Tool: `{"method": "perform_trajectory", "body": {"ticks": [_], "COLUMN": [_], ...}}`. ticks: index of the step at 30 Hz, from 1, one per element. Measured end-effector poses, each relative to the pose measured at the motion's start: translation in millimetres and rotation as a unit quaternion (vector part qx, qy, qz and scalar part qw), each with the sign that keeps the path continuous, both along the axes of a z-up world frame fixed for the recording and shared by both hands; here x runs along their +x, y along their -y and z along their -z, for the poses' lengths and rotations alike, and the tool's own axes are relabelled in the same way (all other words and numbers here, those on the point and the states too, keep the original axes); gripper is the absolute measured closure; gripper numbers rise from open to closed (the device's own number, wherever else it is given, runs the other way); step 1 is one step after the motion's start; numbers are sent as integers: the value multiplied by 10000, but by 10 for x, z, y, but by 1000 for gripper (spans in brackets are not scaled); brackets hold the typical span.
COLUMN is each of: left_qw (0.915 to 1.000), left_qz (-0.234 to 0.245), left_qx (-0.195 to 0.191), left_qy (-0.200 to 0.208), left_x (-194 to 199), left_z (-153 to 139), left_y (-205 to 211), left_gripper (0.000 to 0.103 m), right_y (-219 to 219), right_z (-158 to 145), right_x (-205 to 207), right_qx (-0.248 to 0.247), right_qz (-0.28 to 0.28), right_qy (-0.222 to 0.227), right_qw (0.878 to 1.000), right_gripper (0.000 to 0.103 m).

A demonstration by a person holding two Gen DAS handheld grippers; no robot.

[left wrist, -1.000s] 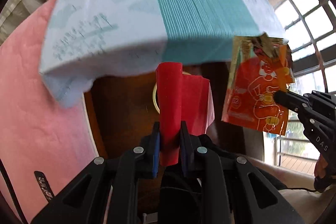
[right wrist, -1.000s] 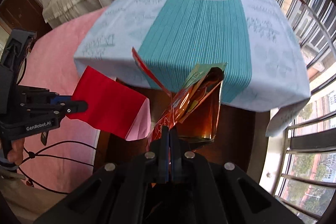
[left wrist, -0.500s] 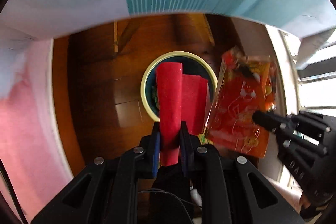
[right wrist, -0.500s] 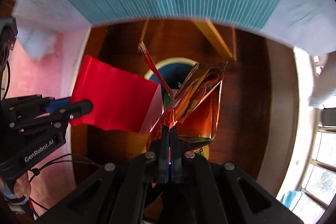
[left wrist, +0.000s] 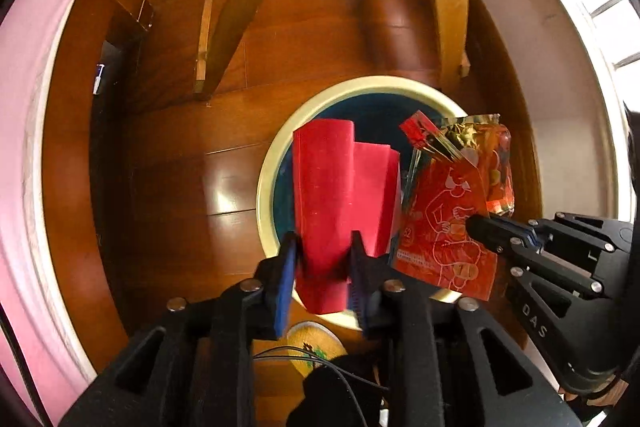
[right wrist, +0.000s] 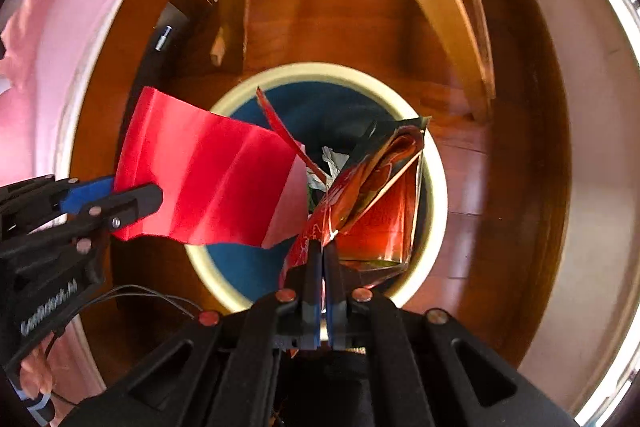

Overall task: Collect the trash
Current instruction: 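Carry red paper and orange bag over the bin while opening both tools to drop them, then raise both open tools from the bin back over the table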

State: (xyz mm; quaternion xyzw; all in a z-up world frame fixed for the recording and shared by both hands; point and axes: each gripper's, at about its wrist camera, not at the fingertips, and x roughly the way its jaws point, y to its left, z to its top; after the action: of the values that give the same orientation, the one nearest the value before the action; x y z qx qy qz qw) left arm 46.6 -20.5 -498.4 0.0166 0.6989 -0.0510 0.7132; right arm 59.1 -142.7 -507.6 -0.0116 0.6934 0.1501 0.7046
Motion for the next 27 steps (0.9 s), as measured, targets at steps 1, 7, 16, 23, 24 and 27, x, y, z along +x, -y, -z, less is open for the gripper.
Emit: {"method": "perform_trajectory", "body": {"ticks": [1, 7, 16, 23, 24, 27], "left_qw": [10000, 10000, 9988, 9976, 9974, 9970], "left_qz": [21, -41, -426, -530, -515, -483], "left_qx": [4, -7, 113, 280, 300, 307], "left_qy": [-11, 81, 194, 348, 395, 518], "left_x": [4, 46, -126, -334, -361, -398], "left_z": [34, 37, -374, -1113, -1280, -1668], "left_y": [24, -77, -368, -490, -494, -496], "left_gripper": [69, 24, 24, 24, 24, 24], "right_y": [50, 1, 183, 398, 403, 435], "right_z": [31, 89, -312, -1072, -1165, -1572], "right_x": [2, -32, -177, -407, -411, -476], "right_qx": [1, -108, 43, 111, 124, 182], "right_qz": [4, 6, 314, 558, 594, 718], "right_qy": [-5, 84, 171, 276, 291, 400], "right_qw": [10000, 9999, 9994, 9980, 9977, 9964], "right_gripper": [100, 59, 50, 50, 50, 50]}}
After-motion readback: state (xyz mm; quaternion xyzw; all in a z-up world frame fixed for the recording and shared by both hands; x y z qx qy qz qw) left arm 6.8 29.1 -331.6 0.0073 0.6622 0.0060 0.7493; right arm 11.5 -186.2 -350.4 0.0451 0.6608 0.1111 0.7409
